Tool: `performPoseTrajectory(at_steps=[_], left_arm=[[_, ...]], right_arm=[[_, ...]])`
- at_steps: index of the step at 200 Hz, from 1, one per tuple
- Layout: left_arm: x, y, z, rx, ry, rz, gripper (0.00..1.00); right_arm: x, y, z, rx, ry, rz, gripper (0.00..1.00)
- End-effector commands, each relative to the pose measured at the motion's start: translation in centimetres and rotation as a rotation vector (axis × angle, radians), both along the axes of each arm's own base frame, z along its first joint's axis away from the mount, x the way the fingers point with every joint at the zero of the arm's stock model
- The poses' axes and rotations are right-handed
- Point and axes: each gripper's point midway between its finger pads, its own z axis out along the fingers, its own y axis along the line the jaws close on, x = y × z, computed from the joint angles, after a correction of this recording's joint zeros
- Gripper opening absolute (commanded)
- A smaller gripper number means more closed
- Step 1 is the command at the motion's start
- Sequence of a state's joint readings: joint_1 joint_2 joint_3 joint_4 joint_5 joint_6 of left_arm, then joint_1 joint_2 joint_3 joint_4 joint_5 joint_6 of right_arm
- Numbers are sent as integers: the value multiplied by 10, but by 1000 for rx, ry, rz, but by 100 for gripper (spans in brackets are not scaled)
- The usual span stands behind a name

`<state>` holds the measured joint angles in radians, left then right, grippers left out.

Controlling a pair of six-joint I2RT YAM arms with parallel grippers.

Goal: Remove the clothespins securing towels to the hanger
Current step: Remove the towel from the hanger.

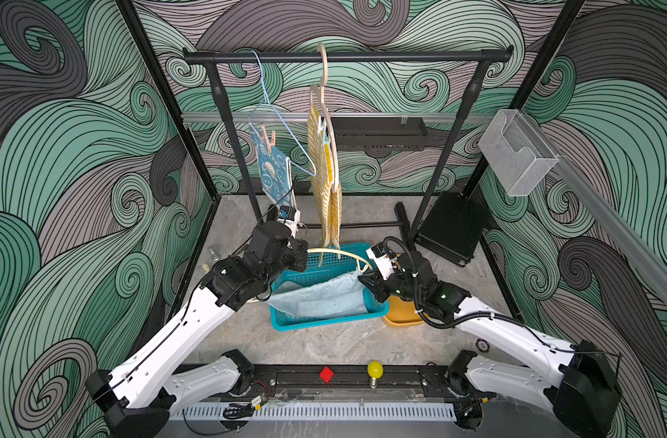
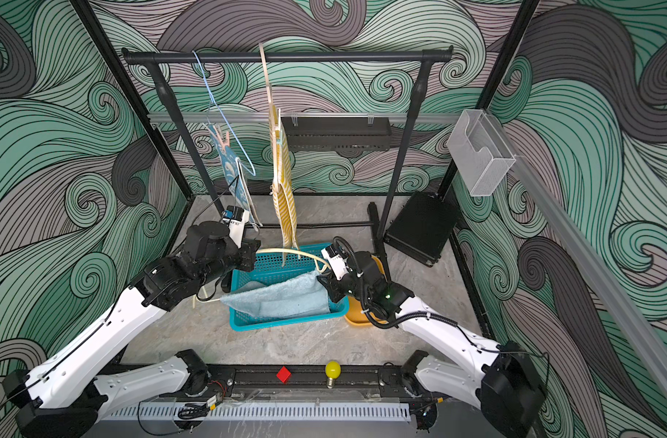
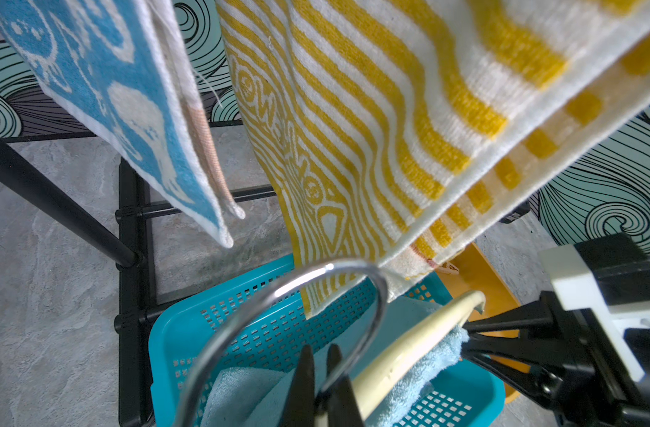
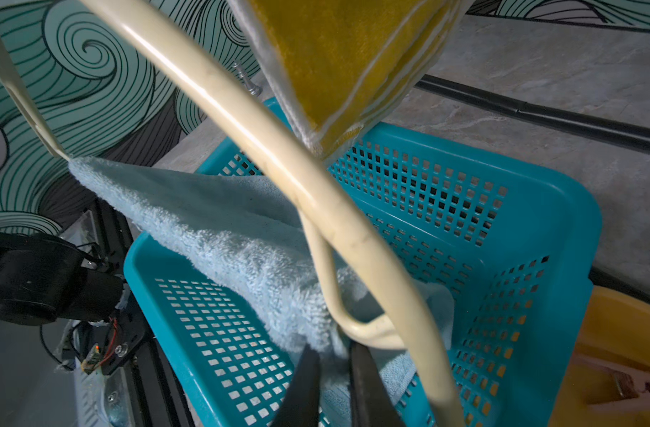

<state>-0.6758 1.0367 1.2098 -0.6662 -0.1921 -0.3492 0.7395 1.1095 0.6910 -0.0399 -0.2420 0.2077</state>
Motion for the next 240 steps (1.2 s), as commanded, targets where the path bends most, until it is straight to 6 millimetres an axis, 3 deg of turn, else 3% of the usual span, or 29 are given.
performPoseTrajectory(at_steps=[1,51,80,176,240], left_arm=[[-1,-2,18,-44,-37,-1,0],[4,5,9,-25,-32,49,0],[7,9,-1,9,-21,77,0],[11,15,-28,64,30,120,0],[12,18,-44,83,51,140,0]], right_arm=[[4,9,18,36,-35,7,1],[-9,16,22,59,0,59,0],[-20,19,37,104,8,104,0],[-39,20,115,256,-68,175,0],[-37,12,171,314,-179,145,0]])
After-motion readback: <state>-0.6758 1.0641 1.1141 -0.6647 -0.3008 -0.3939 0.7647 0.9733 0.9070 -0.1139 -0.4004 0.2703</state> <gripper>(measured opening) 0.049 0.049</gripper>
